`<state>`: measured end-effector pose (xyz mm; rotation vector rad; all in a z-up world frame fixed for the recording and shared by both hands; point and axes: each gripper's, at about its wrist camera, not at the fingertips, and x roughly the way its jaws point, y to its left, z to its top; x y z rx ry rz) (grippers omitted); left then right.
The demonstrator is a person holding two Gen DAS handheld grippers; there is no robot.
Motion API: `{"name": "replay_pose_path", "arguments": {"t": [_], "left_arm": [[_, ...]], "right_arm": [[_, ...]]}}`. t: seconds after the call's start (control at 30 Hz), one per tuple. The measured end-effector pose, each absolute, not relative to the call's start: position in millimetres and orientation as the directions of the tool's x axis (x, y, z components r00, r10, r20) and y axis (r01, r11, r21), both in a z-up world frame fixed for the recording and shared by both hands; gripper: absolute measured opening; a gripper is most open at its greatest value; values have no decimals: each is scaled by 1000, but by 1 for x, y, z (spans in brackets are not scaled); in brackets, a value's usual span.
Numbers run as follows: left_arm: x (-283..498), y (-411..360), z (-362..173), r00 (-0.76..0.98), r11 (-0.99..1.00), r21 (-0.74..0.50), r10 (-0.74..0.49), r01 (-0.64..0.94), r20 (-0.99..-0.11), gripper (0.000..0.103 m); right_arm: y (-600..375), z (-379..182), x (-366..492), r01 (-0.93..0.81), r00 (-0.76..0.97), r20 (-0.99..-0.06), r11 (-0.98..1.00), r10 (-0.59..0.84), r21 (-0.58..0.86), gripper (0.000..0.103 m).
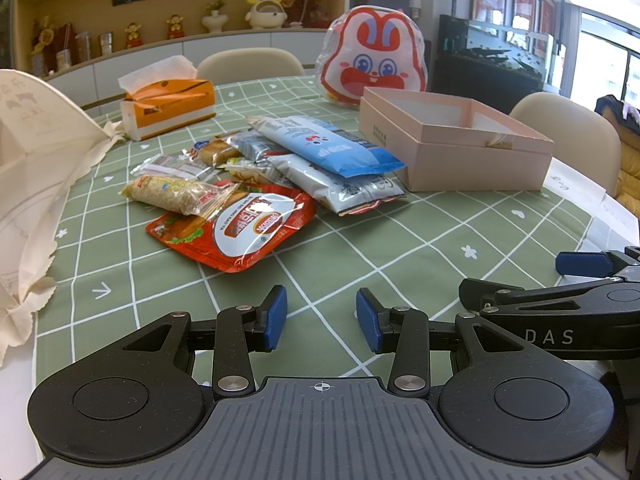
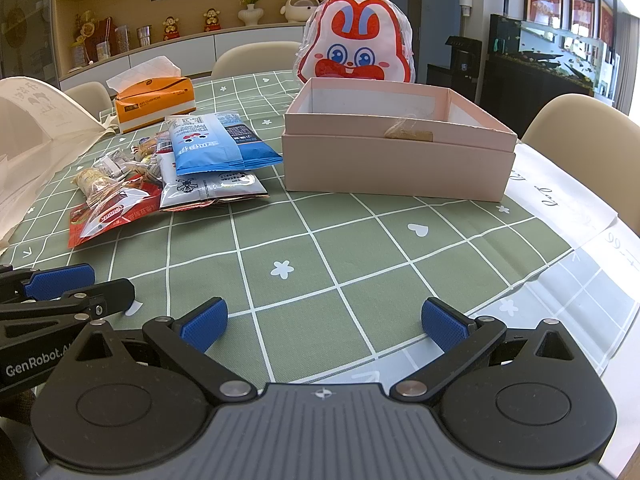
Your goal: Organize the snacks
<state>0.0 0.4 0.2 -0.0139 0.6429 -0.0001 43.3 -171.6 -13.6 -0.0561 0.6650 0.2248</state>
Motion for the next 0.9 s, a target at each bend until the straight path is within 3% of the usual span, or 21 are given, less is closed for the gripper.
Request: {"name": "replay_pose_path", "arguments": {"t": [0.63,0.9], "left_arm": [[-1,-1,2,801,1000,9,9,-5,-599,44],[6,36,13,780,983,-186,-119,4,-614,44]], "right_arm": [[-171,-11,50,-246,742,-639,969,200,17,103],[-171,-2,63,-315,649,-727,949,226,13,103]]}}
